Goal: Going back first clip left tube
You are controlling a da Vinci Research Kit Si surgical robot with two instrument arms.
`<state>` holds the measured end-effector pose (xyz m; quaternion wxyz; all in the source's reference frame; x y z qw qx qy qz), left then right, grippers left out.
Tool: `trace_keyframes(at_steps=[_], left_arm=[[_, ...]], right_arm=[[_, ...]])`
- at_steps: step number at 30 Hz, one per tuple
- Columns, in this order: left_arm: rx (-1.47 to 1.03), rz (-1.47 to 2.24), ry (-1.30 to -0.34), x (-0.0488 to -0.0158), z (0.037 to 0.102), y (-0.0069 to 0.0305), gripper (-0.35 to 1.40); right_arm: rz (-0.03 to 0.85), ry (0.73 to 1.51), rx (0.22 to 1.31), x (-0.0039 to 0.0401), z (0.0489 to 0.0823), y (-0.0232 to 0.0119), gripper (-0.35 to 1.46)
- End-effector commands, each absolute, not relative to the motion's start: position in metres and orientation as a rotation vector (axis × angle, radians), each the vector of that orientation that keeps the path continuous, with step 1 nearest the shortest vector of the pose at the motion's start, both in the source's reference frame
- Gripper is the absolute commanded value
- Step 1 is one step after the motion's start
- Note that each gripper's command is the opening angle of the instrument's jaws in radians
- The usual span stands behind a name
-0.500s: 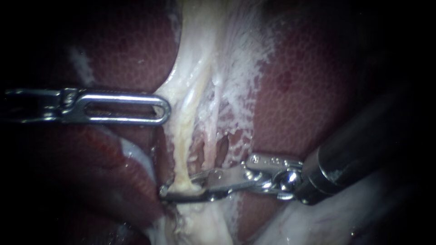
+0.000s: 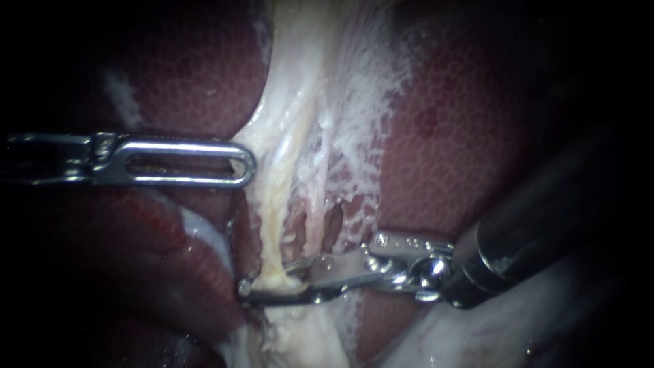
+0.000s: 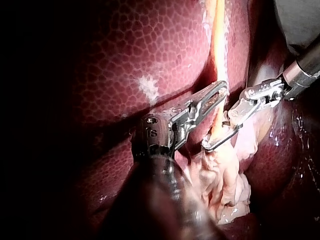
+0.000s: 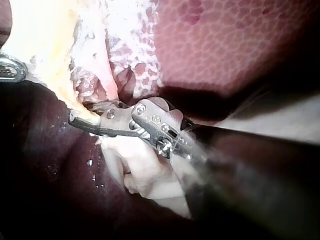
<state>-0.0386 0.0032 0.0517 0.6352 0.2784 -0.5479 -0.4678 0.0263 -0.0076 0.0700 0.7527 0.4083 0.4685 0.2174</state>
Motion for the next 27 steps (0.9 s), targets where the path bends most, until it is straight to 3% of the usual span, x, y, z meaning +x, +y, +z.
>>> trace_keyframes(at_steps=[1, 3, 6, 11, 22, 27], left_arm=[[0.636, -1.069, -1.252, -0.0386, 0.0517, 0.0032, -0.35], [0.636, -1.069, -1.252, -0.0386, 0.0517, 0.0032, -0.35], [0.636, -1.069, -1.252, -0.0386, 0.0518, 0.0032, -0.35], [0.636, -1.069, -1.252, -0.0387, 0.0518, 0.0032, -0.35], [0.635, -1.069, -1.252, -0.0387, 0.0518, 0.0031, -0.35], [0.637, -1.067, -1.253, -0.0387, 0.0518, 0.0031, -0.35]], right_arm=[[0.474, 1.025, 0.894, 0.0263, 0.0700, -0.0076, 0.07], [0.418, 1.052, 0.862, 0.0264, 0.0700, -0.0076, 0.36], [0.397, 1.073, 0.847, 0.0268, 0.0700, -0.0075, 0.51], [0.373, 1.124, 0.830, 0.0273, 0.0698, -0.0075, 0.56], [0.333, 1.153, 0.790, 0.0283, 0.0698, -0.0074, 0.59], [0.227, 1.198, 0.719, 0.0290, 0.0701, -0.0075, 0.59]])
